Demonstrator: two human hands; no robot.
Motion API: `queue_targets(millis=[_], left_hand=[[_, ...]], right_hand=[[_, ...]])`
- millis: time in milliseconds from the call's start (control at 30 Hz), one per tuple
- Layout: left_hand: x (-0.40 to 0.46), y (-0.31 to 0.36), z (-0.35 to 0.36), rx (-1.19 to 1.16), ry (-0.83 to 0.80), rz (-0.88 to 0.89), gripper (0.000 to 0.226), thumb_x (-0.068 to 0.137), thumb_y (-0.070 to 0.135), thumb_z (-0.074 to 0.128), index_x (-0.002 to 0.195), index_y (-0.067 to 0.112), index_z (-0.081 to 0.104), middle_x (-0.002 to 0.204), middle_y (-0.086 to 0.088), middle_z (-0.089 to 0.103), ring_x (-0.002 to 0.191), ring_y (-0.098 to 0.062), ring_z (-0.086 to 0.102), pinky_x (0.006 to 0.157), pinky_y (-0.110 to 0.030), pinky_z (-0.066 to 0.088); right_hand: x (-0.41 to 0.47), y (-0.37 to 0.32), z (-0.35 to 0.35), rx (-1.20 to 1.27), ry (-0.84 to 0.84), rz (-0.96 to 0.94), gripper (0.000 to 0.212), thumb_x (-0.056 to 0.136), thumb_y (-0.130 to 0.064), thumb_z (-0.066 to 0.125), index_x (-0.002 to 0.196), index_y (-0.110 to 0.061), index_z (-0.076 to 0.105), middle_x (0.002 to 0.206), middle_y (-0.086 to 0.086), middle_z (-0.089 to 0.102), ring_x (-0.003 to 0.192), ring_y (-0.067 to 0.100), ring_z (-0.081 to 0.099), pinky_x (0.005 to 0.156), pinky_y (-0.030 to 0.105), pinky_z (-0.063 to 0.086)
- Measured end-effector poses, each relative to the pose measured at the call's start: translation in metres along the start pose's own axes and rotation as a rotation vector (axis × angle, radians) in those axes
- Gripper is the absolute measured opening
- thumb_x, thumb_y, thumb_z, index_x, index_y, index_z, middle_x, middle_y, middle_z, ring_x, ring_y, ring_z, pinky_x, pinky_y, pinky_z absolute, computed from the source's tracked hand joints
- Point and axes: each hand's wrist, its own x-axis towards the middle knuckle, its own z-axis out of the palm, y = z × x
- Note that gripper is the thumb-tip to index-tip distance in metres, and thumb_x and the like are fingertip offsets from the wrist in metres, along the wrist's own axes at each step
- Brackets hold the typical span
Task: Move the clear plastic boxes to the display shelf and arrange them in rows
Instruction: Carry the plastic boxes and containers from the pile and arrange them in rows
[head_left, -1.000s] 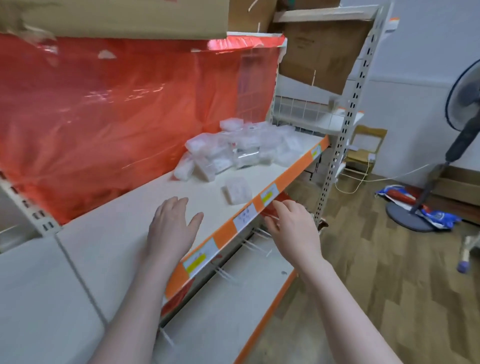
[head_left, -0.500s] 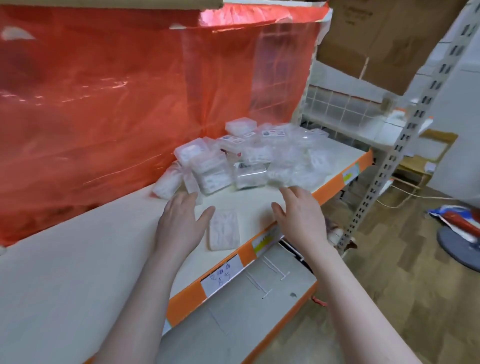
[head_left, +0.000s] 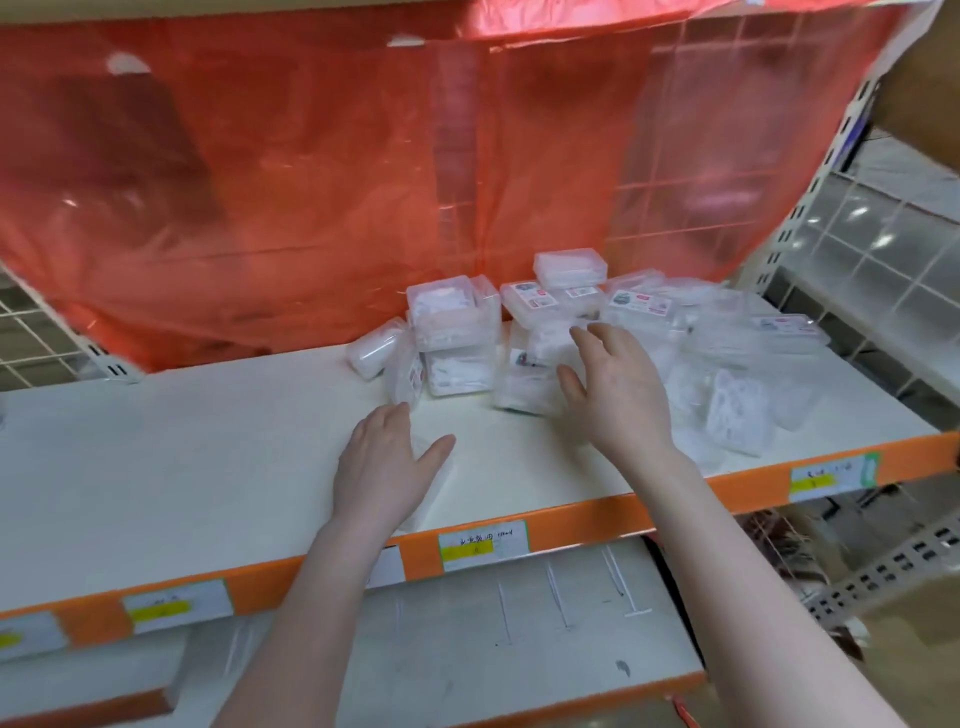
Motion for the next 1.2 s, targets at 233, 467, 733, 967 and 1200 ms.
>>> queue_targets(millis=[233,467,733,967,1200], left_hand=[[0.002,0.016,0.008,0.115,-0.061,-0.045,0.073,0.085,0.059,0.051,0.137,0.009,0.037,0.138,-0.006,0.042,0.126,-0.025,0.038,0.098,-0.031,0.033],[-0.001,0.014,0.017,0.114,-0.097,-0.079,0.061,0.081,0.051,0.060,0.123,0.010,0.043,0.124,-0.006,0.047,0.115,-0.024,0.044,0.089,-0.030,0.037],[-0.003,0.004,0.006,0.123,-0.134,-0.139,0.069,0.073,0.054,0.067,0.122,0.013,0.042,0.120,-0.004,0.048,0.115,-0.023,0.045,0.085,-0.030,0.038],[-0.006,-0.008,0.000,0.135,-0.148,-0.100,0.051,0.073,0.051,0.067,0.109,0.018,0.051,0.110,0.001,0.050,0.107,-0.019,0.047,0.073,-0.027,0.034],[-0.008,-0.016,-0.012,0.174,-0.167,-0.081,0.045,0.072,0.046,0.066,0.108,0.023,0.050,0.106,0.004,0.049,0.105,-0.019,0.050,0.077,-0.030,0.040]], right_hand=[[0.025,0.019,0.004,-0.087,-0.159,-0.053,0.047,0.090,-0.031,0.055,0.126,-0.001,0.049,0.124,0.018,0.052,0.116,0.034,0.045,0.097,0.038,0.032],[0.041,0.027,0.006,-0.152,-0.280,-0.055,0.050,0.091,-0.037,0.052,0.127,-0.004,0.045,0.127,0.014,0.050,0.117,0.031,0.045,0.096,0.034,0.031],[0.051,0.018,0.003,-0.099,-0.378,-0.006,0.052,0.089,-0.034,0.057,0.129,-0.005,0.042,0.126,0.015,0.049,0.116,0.031,0.045,0.093,0.035,0.035],[0.053,0.010,0.001,-0.040,-0.366,0.058,0.037,0.080,-0.024,0.063,0.109,-0.006,0.051,0.111,0.013,0.051,0.107,0.030,0.047,0.078,0.033,0.034],[0.043,0.001,-0.011,-0.011,-0.279,0.035,0.048,0.073,-0.013,0.063,0.118,-0.004,0.051,0.114,0.013,0.053,0.109,0.031,0.046,0.085,0.034,0.037]])
